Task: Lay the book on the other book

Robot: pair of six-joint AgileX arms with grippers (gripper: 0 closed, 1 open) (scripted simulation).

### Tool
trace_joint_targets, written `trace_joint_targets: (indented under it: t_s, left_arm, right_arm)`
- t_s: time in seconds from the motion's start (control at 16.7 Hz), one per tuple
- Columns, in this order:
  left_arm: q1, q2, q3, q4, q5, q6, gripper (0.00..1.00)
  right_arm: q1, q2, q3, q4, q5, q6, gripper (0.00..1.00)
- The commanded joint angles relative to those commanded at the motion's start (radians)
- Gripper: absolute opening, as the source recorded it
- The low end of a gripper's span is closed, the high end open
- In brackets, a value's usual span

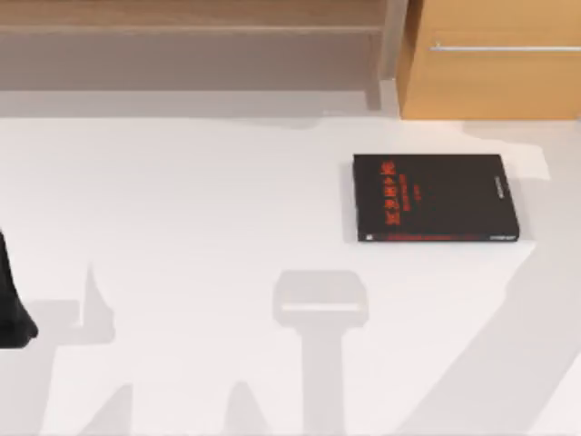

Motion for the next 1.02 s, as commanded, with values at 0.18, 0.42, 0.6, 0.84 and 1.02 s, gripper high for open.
trace_joint_targets:
  t_s: [0.18,0.42,0.6,0.84,1.02]
  left_arm:
    - [0.0,0.0,0.0,0.0,0.0,0.0,1.0]
    - [0.0,0.0,0.0,0.0,0.0,0.0,1.0]
    - [0.0,0.0,0.0,0.0,0.0,0.0,1.0]
    - [0.0,0.0,0.0,0.0,0.0,0.0,1.0]
    - [0.0,0.0,0.0,0.0,0.0,0.0,1.0]
  right_arm:
    - [0.0,-0.004,0.001,0.002,0.001,0.003,0.0]
    - [-0.041,-0.066,0.009,0.064,0.035,0.034,0.0]
    - [-0.077,-0.088,0.008,0.091,0.052,0.052,0.0]
    - [-0.054,-0.082,-0.009,0.057,0.026,0.045,0.0]
    - [-0.018,-0.058,-0.025,0.003,-0.003,0.014,0.0]
